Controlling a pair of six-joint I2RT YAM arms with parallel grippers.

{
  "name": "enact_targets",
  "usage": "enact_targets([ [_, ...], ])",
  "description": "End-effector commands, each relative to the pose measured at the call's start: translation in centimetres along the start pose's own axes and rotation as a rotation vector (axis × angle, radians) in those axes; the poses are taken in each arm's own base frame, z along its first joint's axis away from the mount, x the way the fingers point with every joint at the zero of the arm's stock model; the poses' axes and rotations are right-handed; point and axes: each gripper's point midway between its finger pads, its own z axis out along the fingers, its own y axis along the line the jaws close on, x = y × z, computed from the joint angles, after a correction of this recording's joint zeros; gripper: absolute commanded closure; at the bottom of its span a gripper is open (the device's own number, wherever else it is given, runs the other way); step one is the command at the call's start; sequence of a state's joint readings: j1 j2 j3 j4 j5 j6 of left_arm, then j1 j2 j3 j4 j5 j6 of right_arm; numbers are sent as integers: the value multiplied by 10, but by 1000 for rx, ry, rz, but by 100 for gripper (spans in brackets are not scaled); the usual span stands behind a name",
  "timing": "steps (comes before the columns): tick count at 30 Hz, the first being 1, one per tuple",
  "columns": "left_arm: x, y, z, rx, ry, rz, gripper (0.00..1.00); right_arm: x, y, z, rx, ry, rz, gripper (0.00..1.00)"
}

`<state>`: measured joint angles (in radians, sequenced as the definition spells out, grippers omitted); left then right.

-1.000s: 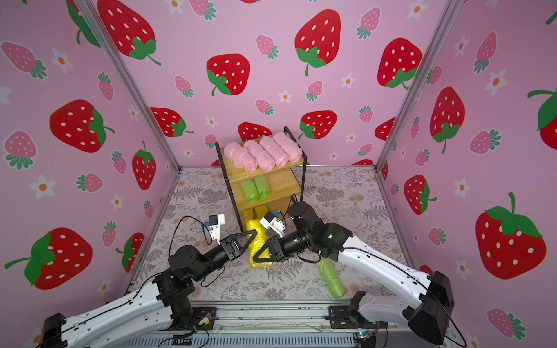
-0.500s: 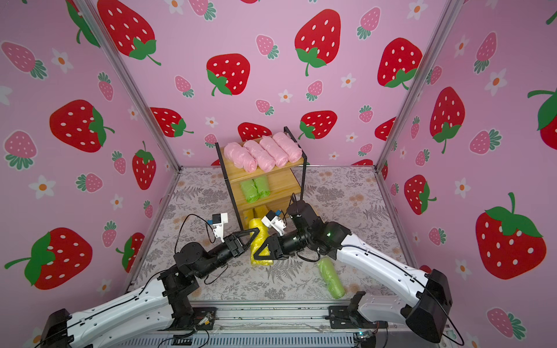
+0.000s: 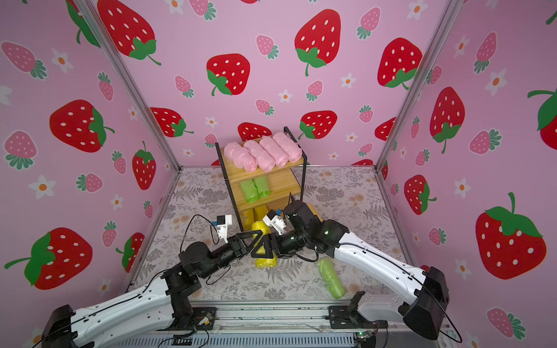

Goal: Sort the rolls of trash bags by color and place them on the shelf
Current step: Pick up the roll of trash bags from the center of the board.

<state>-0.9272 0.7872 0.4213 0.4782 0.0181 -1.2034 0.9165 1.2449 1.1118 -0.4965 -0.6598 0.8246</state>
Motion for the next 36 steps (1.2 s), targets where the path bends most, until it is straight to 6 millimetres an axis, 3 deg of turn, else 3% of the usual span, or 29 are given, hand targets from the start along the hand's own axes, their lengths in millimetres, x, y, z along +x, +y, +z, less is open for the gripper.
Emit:
enact_targets([
  [1,-6,-11,-5,47,-33,-17,100,-8,-1,-14,25,-61,9,24],
  [8,-14,8,-16,-25,-94,-46,100,-15,-11,-33,44,-136,57,17],
  [10,-20,16,-22,-59,-134,-62,100,-16,-13,-38,50,-160,62,8],
  [13,-29,35,-33,-118,-214,-96,100,-18,-13,-41,50,-188,70,3],
  [21,-42,66,-54,-139,-391,-199,100,-26,-25,-23,-5,-345,179,0],
  [27,-52,58,-57,-138,-463,-183,100,-29,-19,-3,-58,-359,226,0],
  [36,-43,64,-45,-157,-431,-207,100,-27,-3,28,-66,-256,210,2],
])
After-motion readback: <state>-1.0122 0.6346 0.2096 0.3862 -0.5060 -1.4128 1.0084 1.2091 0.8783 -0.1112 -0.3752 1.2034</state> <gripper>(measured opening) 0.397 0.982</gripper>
